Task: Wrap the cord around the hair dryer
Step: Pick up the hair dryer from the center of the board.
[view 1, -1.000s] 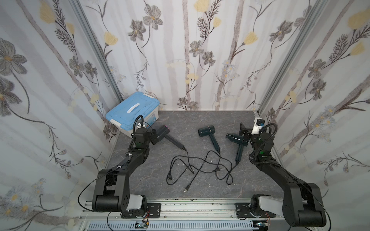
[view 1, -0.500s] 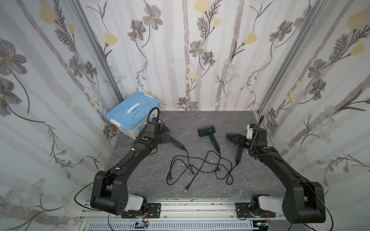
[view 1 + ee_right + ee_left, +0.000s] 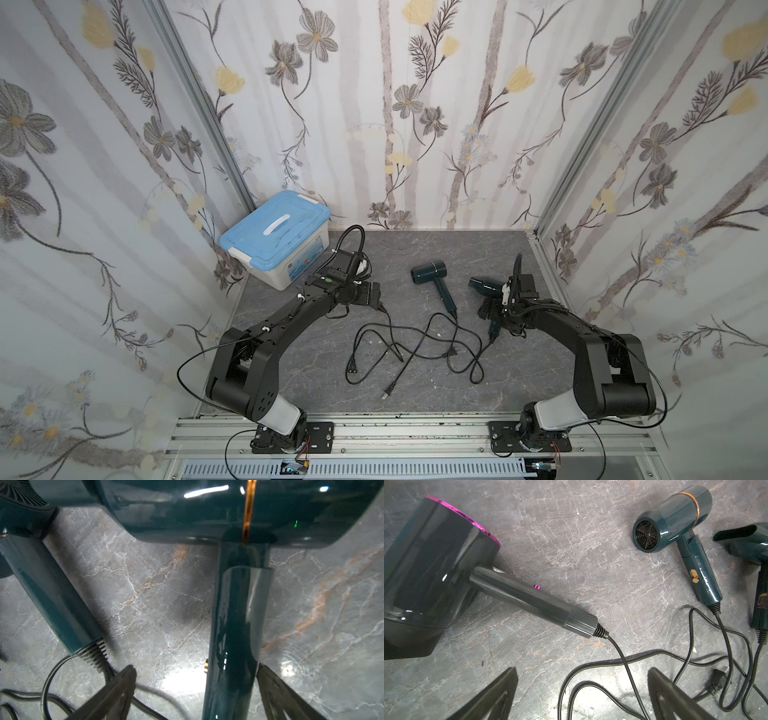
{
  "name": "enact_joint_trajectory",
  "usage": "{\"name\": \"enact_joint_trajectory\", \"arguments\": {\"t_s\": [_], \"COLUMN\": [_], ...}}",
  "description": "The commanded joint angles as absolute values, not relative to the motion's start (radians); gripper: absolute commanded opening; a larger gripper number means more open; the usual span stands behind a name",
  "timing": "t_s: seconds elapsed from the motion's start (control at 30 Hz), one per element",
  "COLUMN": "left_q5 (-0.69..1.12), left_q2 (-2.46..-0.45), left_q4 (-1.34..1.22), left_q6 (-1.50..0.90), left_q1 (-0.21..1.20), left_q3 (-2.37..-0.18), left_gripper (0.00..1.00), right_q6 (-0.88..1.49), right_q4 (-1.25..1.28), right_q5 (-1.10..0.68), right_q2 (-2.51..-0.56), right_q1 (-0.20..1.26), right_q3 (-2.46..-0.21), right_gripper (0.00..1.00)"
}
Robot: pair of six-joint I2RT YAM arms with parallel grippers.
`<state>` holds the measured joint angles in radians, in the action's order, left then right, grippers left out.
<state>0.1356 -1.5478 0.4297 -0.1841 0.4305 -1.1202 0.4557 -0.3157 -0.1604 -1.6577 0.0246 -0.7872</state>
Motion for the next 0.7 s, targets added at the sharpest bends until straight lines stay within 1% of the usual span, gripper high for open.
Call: {"name": "enact_joint_trajectory", "arguments": {"t_s": [0.0,0.13,0.33,0.57,0.67], "left_q5": [0.151,0.153,0.14,0.137,0.141], "left_q2": [-1.56,-1.582,-1.613,-1.632,-1.641], "left_q4": [0.439,0.441,0.459,0.471,0.475], "left_q6": [-0.178,-0.181,-0.183,-0.188,-0.196], "left_q1": [0.436,0.442,0.448,0.449,0.449], "left_q3": [-1.133,-1.145,-1.171,-1.182,-1.188], "left_gripper": [1.0,1.0,1.0,1.0,1.0], "right_q6": [0.486,0.495,0.509,0.509,0.506], "right_q4": [-0.313,-0.316,-0.313,-0.323,-0.33], "right_q5": [-0.124,-0.083,-0.042,-0.001,0.007], "right_q2": [-1.66,-1.668,-1.692,-1.723,-1.73], "right_q1": [0.028,0.028,0.031,0.052,0.058], "right_q3": [-0.773,-0.755,-0.753,-0.76,-0.767], "right_gripper": [0.91,0.85,0.7,0.49,0.44]}}
